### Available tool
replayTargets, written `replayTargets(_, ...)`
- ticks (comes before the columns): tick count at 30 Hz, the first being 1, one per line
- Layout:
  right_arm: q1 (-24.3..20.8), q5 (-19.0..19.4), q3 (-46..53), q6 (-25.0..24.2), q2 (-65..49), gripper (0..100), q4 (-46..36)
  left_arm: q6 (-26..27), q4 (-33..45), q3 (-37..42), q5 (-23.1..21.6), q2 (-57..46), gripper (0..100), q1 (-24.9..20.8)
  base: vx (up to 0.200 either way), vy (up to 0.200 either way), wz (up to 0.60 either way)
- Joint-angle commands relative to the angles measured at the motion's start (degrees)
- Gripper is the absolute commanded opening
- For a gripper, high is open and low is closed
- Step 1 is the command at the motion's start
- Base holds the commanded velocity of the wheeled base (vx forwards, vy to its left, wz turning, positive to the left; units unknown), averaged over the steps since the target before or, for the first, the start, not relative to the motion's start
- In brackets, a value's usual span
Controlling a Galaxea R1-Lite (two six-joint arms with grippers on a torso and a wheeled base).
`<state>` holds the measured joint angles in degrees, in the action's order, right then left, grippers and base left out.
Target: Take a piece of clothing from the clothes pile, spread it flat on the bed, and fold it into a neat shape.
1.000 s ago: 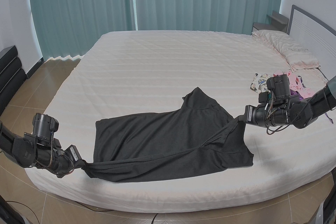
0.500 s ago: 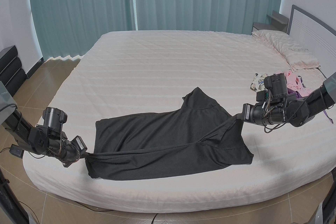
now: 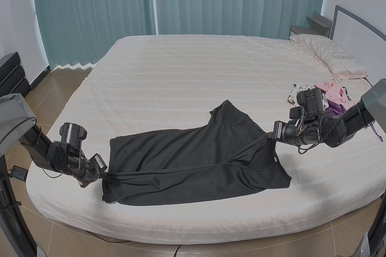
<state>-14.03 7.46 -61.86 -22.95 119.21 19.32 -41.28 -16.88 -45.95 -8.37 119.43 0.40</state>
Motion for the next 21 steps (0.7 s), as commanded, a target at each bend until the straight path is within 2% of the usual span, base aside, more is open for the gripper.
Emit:
replayTargets(1,-0.21,-0.08,-0.28,-0.25,1.73,0,0.1,0.06,-0.08,-1.78,0.55,3.53,0,-0.23,0.0,0.0,0.0)
replayTargets(10,-0.12,0.1,-0.64,-1.92,2.25,0,0.1,-0.12,0.01,-5.21,3.37,6.16,0,-0.67,0.0,0.0,0.0)
replayTargets(11,-0.21,0.1,-0.64,-2.53,2.25,0,0.1,-0.21,0.18,-5.65,3.63,6.6,100,-0.67,0.0,0.0,0.0)
replayTargets(21,-0.12,0.27,2.0,-2.8,0.32,0,-0.07,-0.65,0.54,-4.06,3.37,4.06,100,-0.23,0.0,0.0,0.0)
